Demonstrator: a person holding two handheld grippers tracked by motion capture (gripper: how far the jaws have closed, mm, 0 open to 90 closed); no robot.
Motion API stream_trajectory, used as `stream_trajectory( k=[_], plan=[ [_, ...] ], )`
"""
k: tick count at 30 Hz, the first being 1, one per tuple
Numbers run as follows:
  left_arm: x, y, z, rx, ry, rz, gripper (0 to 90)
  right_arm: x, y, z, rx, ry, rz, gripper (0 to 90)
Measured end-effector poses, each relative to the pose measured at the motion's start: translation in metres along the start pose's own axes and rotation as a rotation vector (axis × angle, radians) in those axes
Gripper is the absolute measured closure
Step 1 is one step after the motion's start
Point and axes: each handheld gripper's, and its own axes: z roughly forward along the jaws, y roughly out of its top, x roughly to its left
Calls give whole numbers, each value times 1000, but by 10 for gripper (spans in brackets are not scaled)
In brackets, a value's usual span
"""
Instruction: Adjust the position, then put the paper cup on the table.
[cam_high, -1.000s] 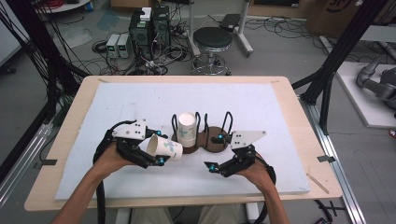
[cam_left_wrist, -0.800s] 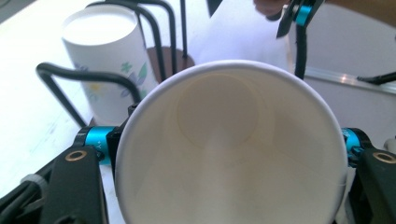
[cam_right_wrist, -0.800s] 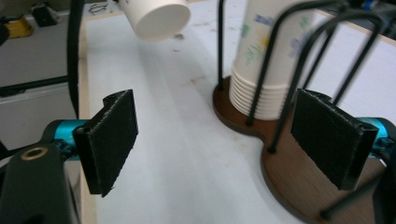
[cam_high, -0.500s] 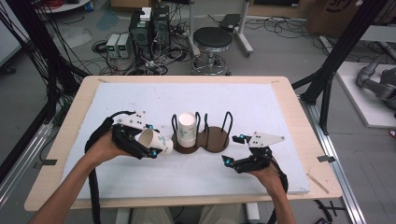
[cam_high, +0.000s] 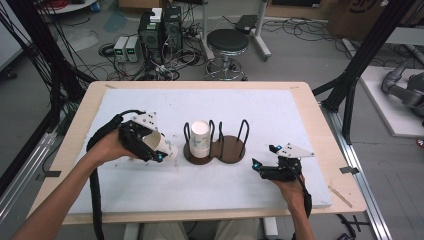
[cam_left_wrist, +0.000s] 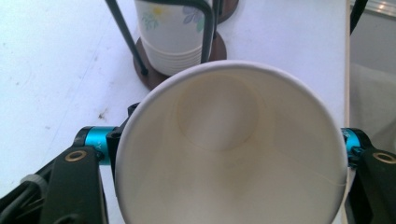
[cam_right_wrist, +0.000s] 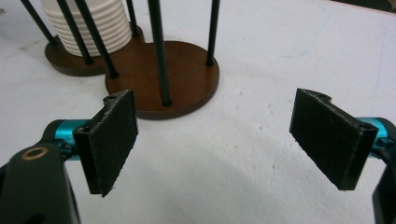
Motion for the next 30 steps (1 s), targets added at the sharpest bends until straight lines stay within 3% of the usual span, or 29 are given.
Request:
stream_trajectory(
  k=[11, 14, 30],
  plan=[
    [4, -2, 0, 9, 9, -15, 297, -3, -11, 5, -7, -55, 11, 157],
    [4, -1, 0, 19, 7, -1, 297, -3, -11, 5, -13, -56, 9, 158],
    [5, -1, 0, 29, 16, -12, 297, -3, -11, 5, -14, -53, 14, 158]
  ],
)
